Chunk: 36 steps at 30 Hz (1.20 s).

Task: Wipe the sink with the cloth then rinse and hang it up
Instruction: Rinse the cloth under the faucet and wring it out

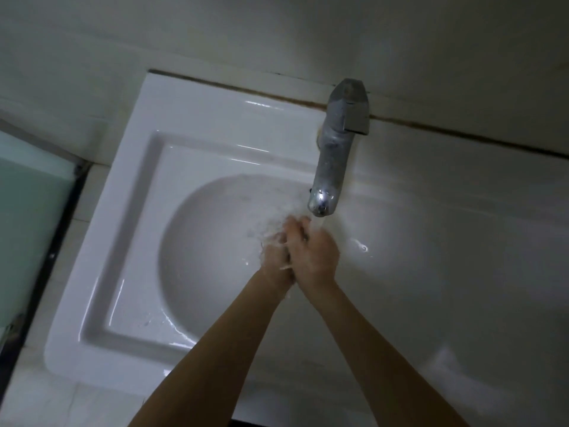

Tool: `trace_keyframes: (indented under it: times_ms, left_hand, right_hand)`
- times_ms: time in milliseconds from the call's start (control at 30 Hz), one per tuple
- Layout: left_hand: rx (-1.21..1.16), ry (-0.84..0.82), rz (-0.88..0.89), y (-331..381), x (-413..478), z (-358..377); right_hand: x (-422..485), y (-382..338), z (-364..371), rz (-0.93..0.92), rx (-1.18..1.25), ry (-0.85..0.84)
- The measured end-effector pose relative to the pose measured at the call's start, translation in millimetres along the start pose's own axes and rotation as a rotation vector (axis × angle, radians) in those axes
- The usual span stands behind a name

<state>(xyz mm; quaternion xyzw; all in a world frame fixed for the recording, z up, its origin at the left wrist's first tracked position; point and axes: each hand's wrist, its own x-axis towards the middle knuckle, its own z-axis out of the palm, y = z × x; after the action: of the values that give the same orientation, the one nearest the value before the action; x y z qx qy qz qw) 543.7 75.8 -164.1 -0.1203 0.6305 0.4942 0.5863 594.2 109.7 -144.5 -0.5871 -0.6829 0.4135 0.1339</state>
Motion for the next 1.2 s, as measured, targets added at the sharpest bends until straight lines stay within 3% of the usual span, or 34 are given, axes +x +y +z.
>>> trace_keyframes:
  times_ms: [133, 300, 433, 533, 667, 800, 867, 967, 1067, 1200]
  left_hand:
    - [-0.046, 0.158, -0.047, -1.1, -4.0, 8.4]
    - [0.108, 0.178, 0.114, 15.5, -1.2, 4.0]
    - [0.145, 0.142, 0.072, 5.6, -13.3, 16.9]
    - [0.172, 0.201, 0.124, 14.7, -8.5, 16.3]
    - [-0.017, 0.148, 0.007, 22.8, -2.7, 9.5]
    - [-0.034, 0.132, -0.128, 10.9, -13.5, 16.4]
    - [-0.001, 0.117, -0.085, 13.3, -10.8, 15.4]
    - [-0.088, 0.156, -0.116, 22.4, -0.6, 5.1]
    - [-0.090, 0.125, -0.134, 14.7, -2.9, 6.5]
    - [-0.106, 0.056, -0.283, 4.2, -10.8, 9.7]
  right_hand:
    - [30.3, 3.2, -10.0, 0.162, -0.007, -0.060]
    - [-17.4, 5.6, -2.6, -0.140, -0.127, -0.006]
    - [28.8, 11.2, -7.4, 0.113, -0.072, 0.038]
    - [24.8, 11.6, -15.0, 0.128, -0.037, 0.039]
    - [-13.6, 0.4, -4.7, -0.027, -0.165, 0.014]
    - [33.8, 17.5, -6.4, 0.129, -0.107, 0.020]
    - [38.7, 24.1, -10.2, 0.210, -0.015, 0.033]
    - [0.3, 10.6, -8.0, 0.120, 0.034, 0.019]
    - [-10.3, 7.4, -3.1, 0.040, -0.090, -0.010]
    - [32.3, 25.8, -6.1, 0.127, -0.169, -0.024]
